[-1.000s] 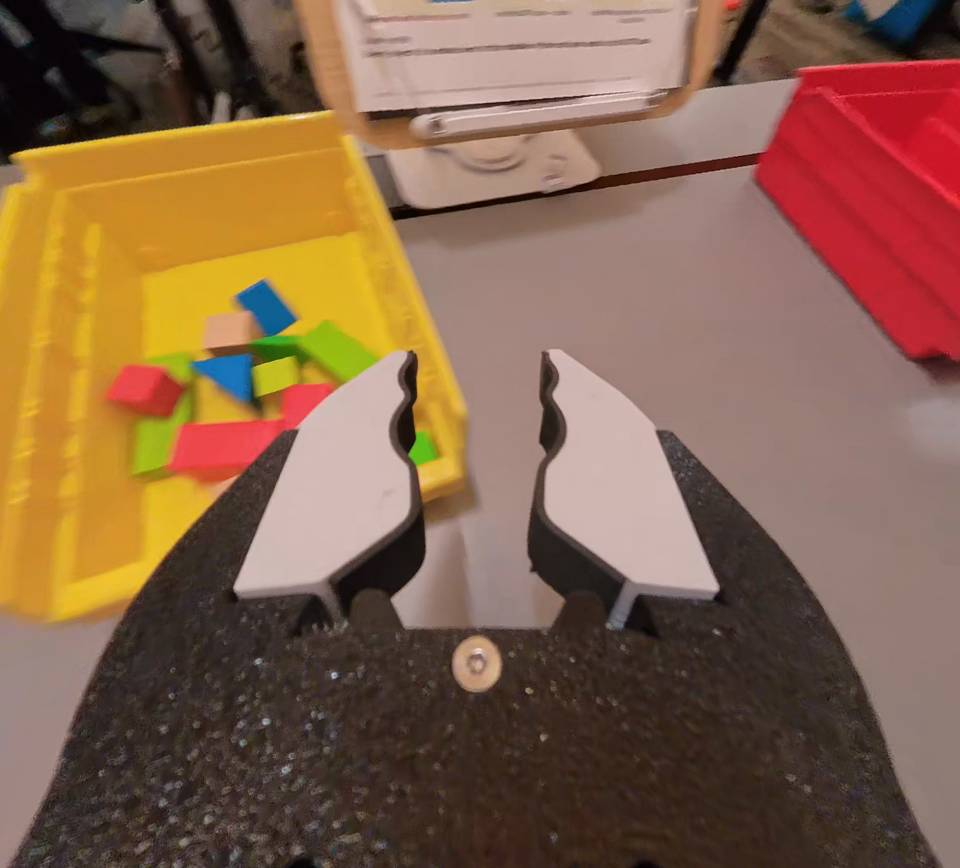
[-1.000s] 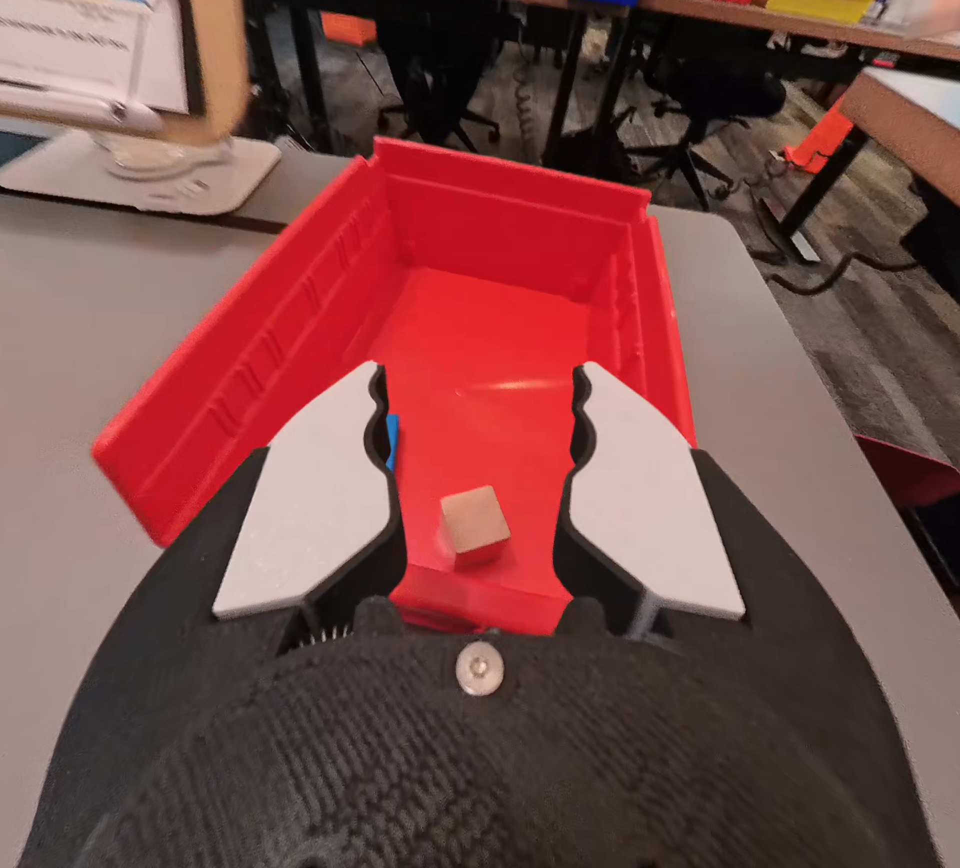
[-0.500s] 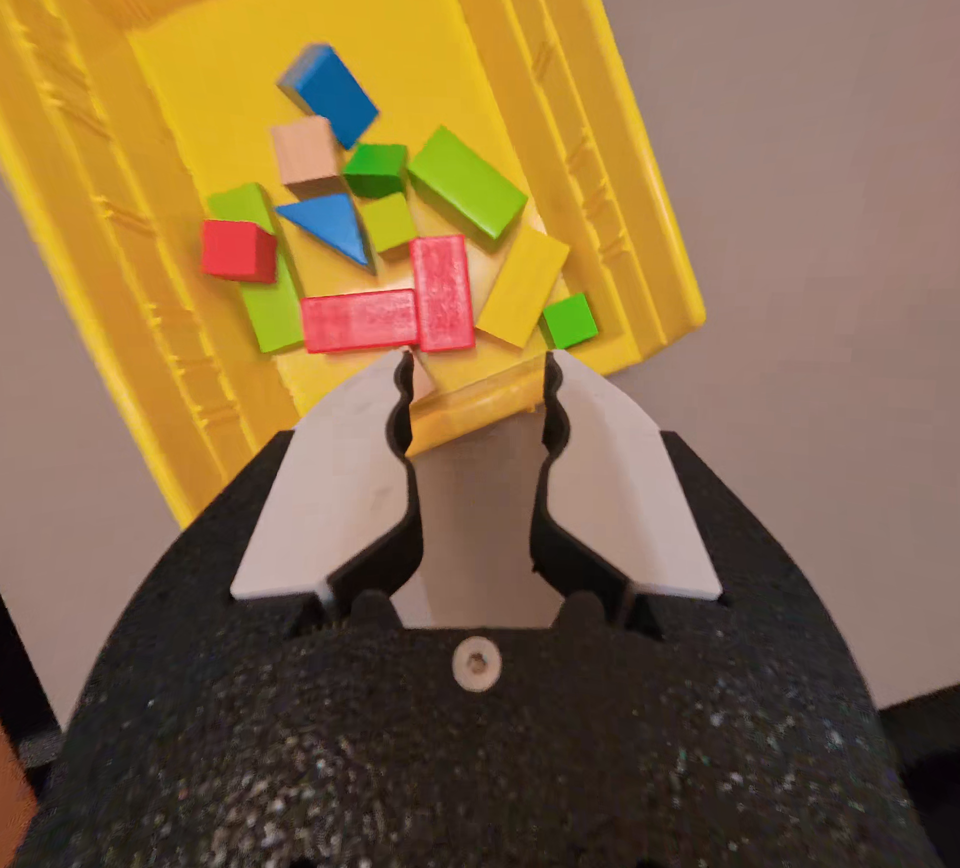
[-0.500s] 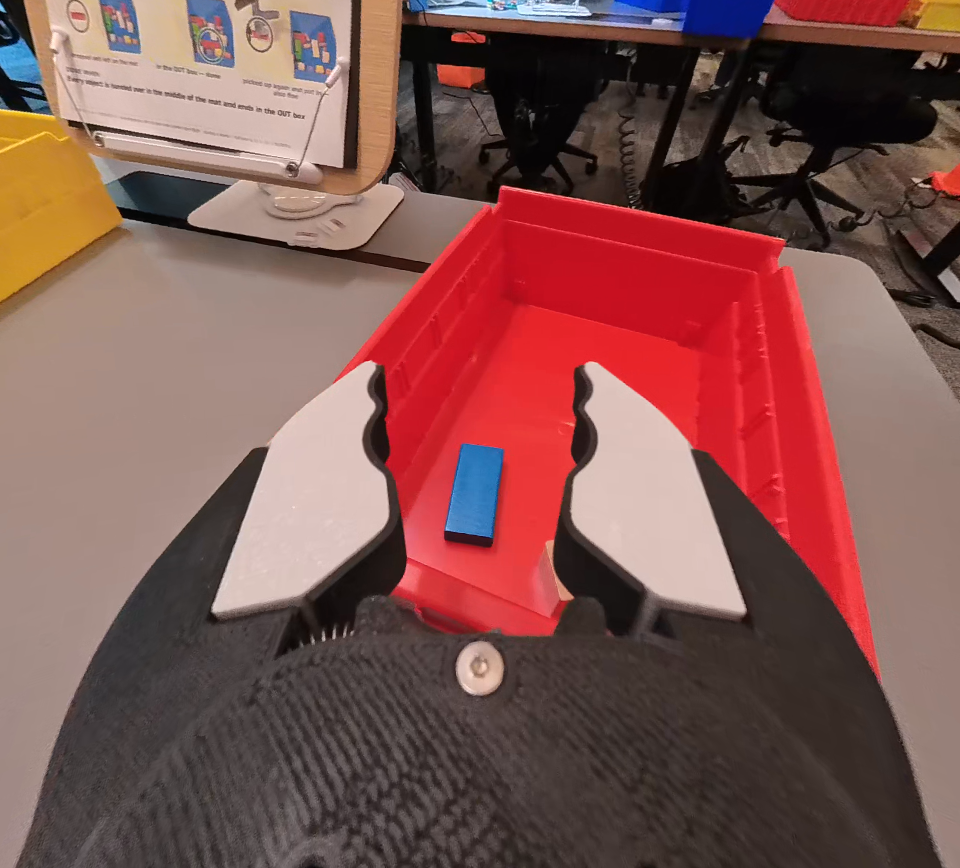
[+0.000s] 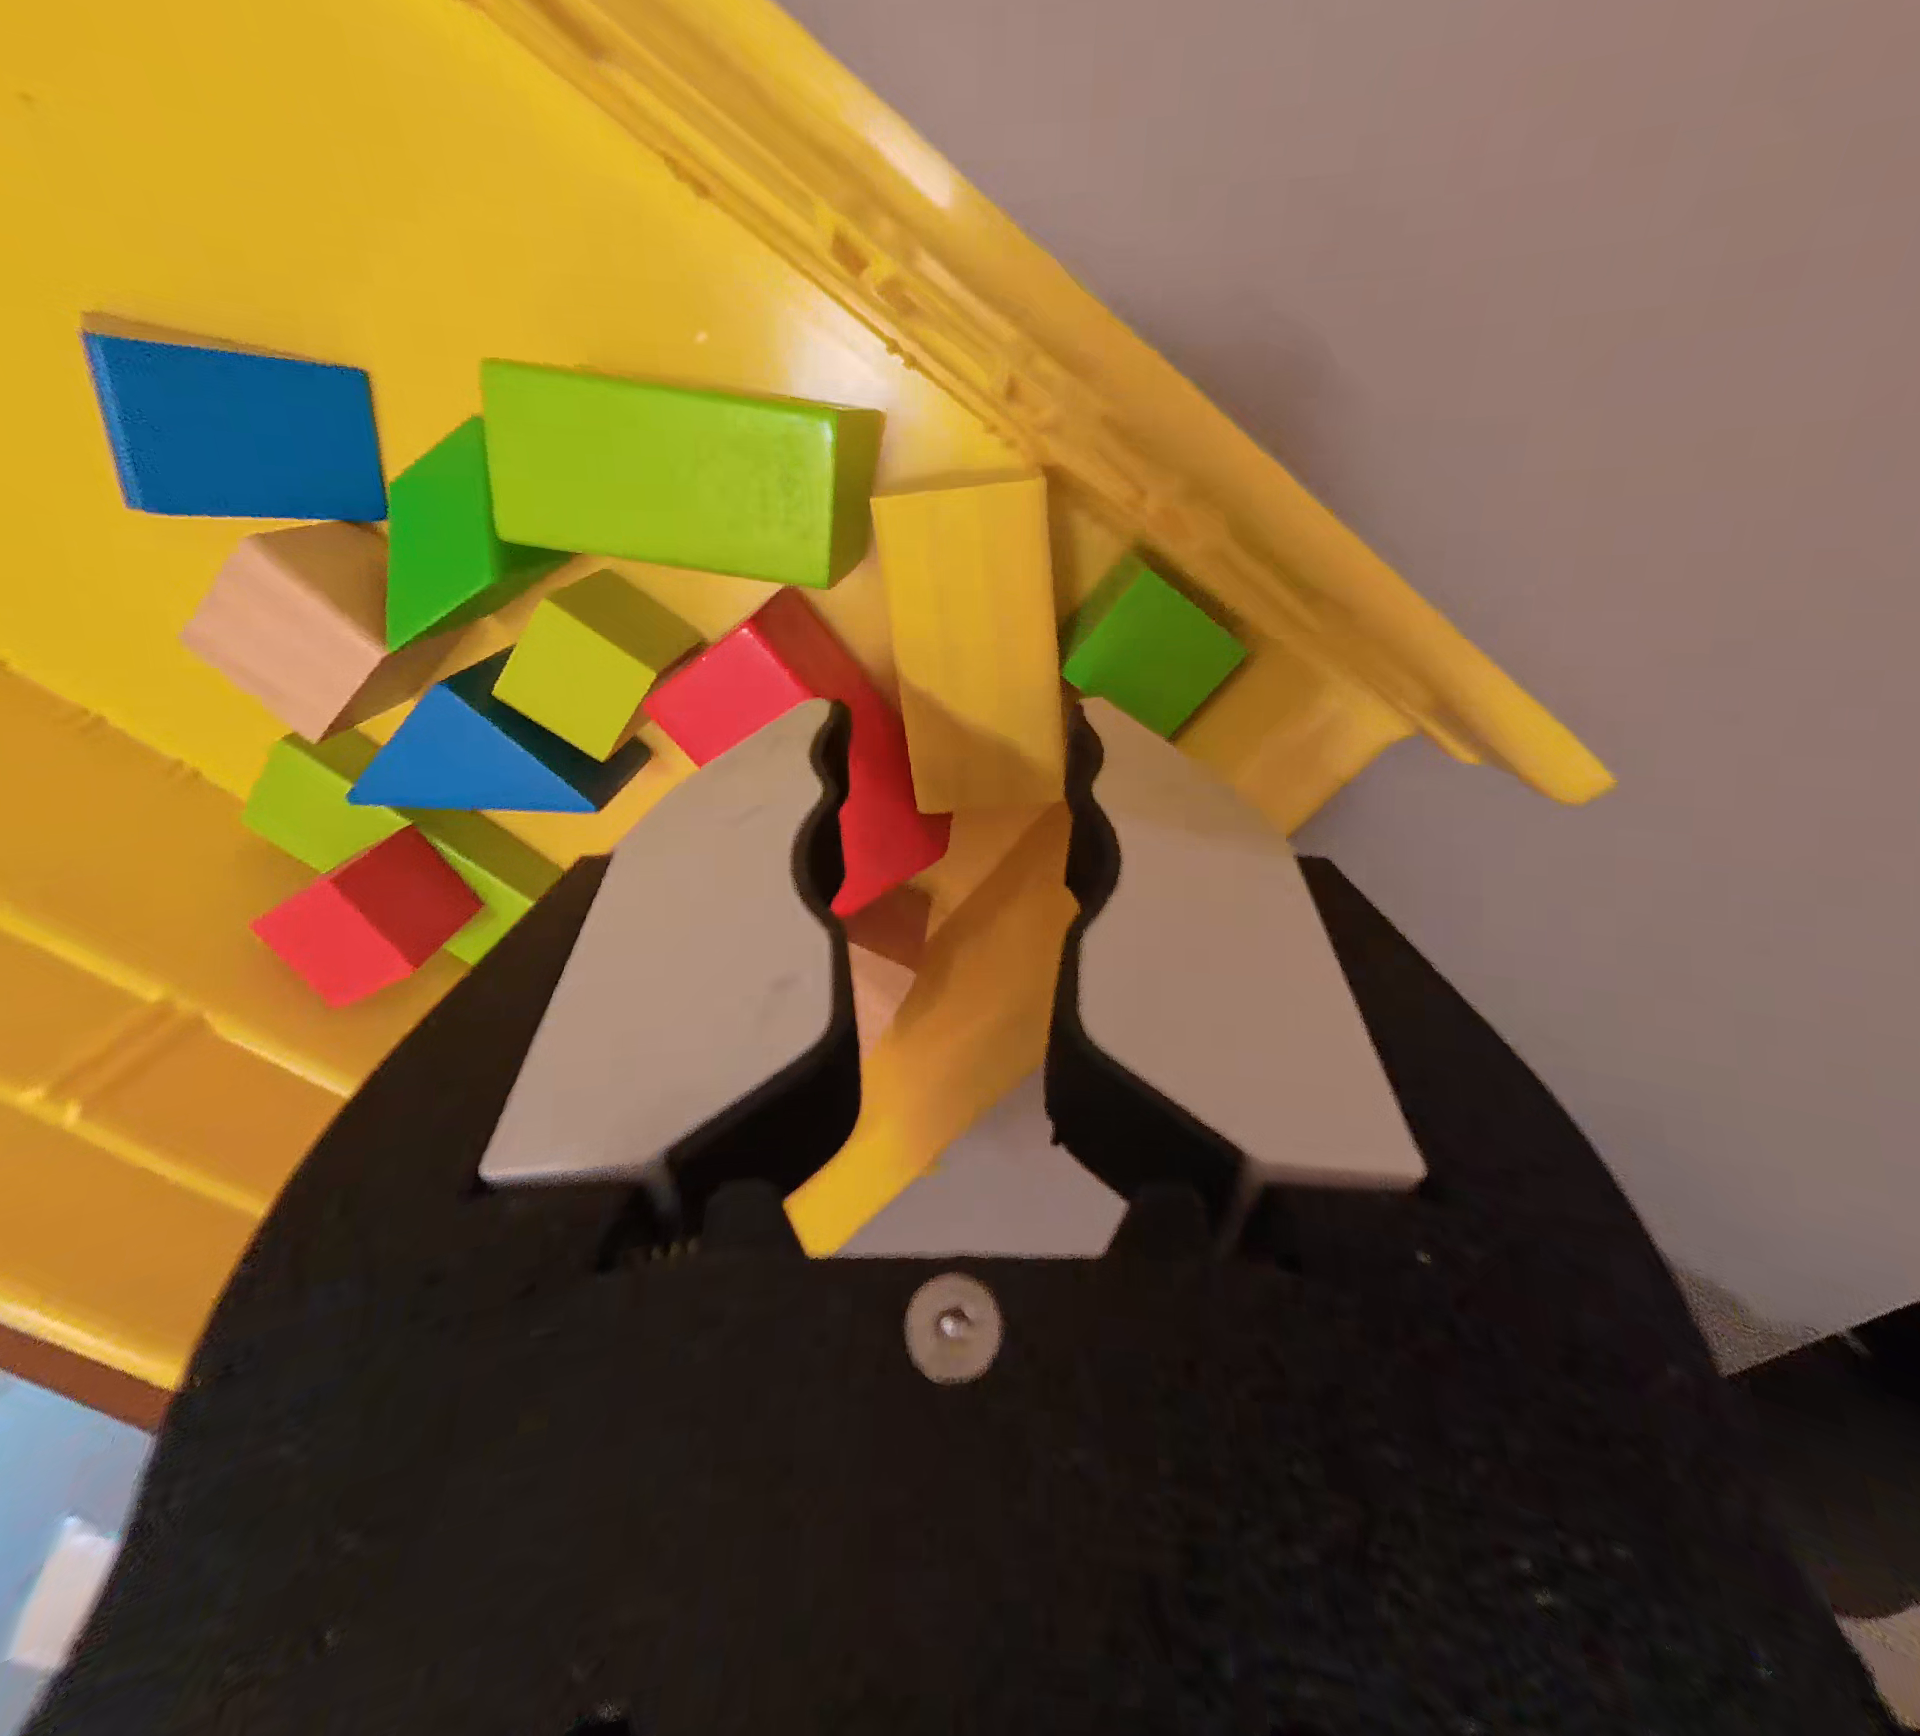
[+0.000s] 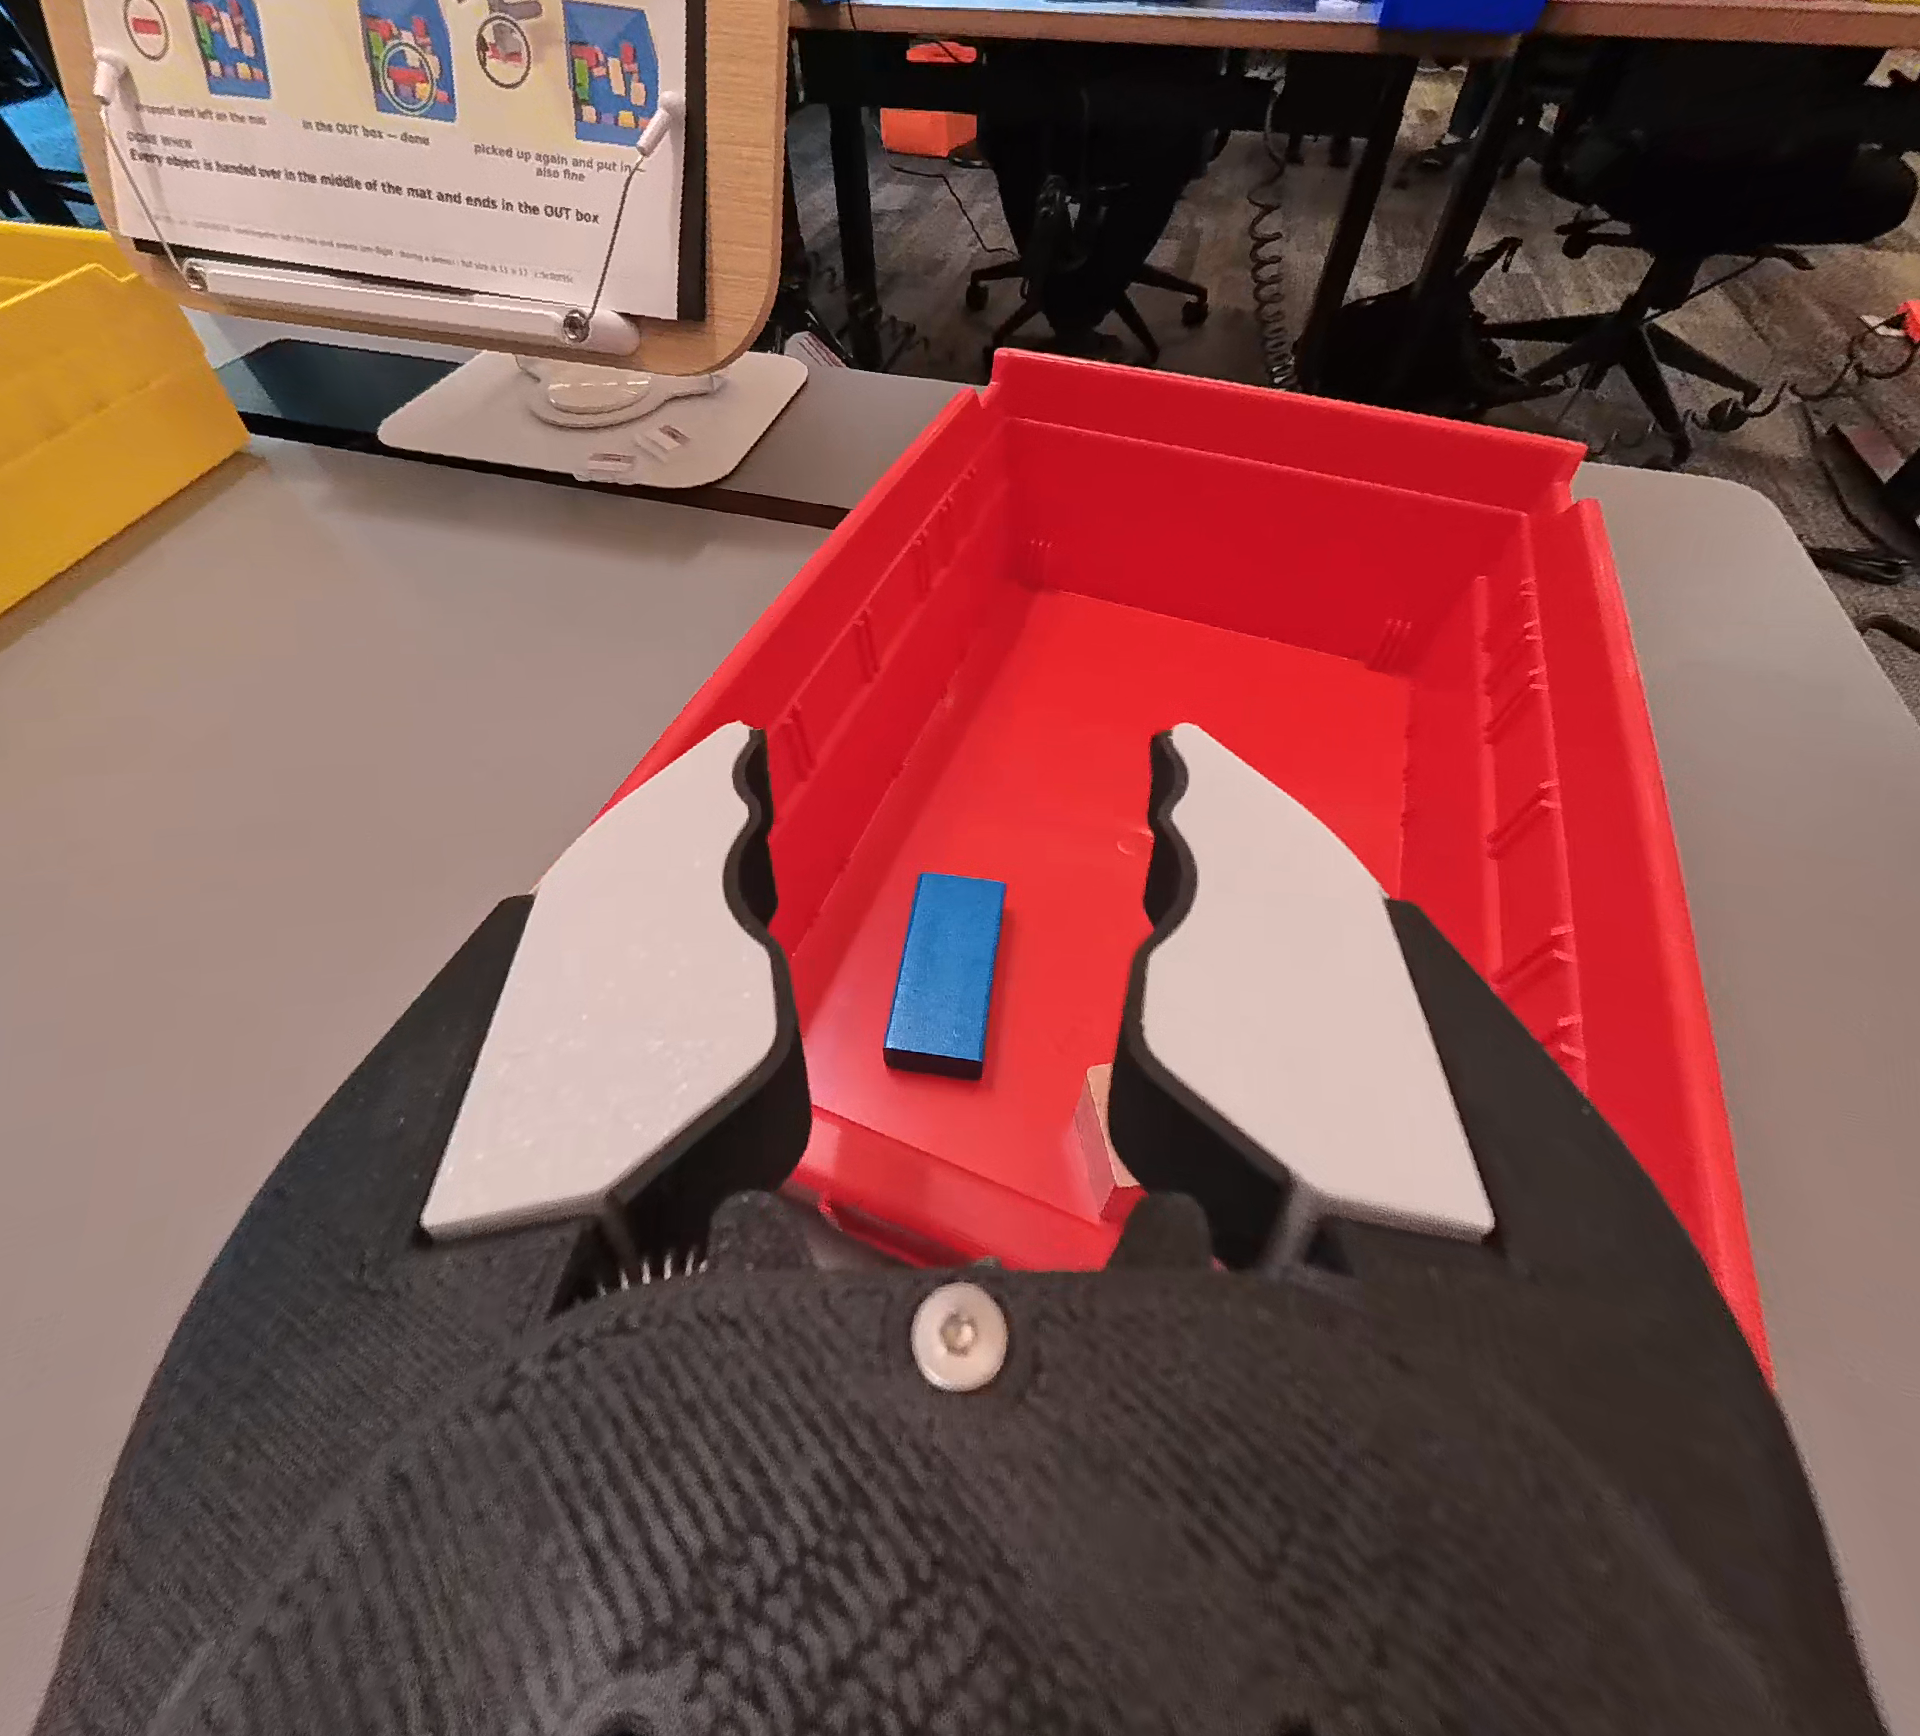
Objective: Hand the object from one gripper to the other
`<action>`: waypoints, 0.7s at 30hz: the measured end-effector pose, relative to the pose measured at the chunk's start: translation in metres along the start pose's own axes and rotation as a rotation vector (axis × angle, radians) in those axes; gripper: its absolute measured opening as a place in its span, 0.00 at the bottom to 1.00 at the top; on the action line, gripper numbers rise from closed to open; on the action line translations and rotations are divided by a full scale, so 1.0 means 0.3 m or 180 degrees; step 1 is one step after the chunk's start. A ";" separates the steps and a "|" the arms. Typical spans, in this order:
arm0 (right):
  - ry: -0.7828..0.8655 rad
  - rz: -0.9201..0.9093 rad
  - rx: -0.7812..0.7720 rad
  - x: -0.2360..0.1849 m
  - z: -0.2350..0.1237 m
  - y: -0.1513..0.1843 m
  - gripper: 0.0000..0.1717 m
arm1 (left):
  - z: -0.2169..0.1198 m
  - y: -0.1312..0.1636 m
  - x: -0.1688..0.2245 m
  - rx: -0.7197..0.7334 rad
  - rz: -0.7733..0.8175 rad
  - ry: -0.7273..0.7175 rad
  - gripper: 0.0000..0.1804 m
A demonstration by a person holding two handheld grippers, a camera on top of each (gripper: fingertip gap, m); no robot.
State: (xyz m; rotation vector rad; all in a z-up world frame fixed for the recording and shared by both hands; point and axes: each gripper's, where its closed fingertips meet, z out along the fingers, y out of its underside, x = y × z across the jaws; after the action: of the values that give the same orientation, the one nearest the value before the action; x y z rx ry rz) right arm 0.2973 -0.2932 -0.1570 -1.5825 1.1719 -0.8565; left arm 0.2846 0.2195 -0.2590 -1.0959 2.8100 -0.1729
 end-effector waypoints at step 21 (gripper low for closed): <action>-0.0121 0.0096 0.0010 -0.019 0.016 0.004 0.42 | 0.075 0.043 0.011 -0.0684 0.0181 0.0077 0.18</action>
State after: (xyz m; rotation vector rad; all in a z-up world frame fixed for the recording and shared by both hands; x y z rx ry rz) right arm 0.2995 -0.2867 -0.1597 -1.5683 1.1642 -0.8052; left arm 0.2771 0.2253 -0.2834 -1.0582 2.9311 0.1250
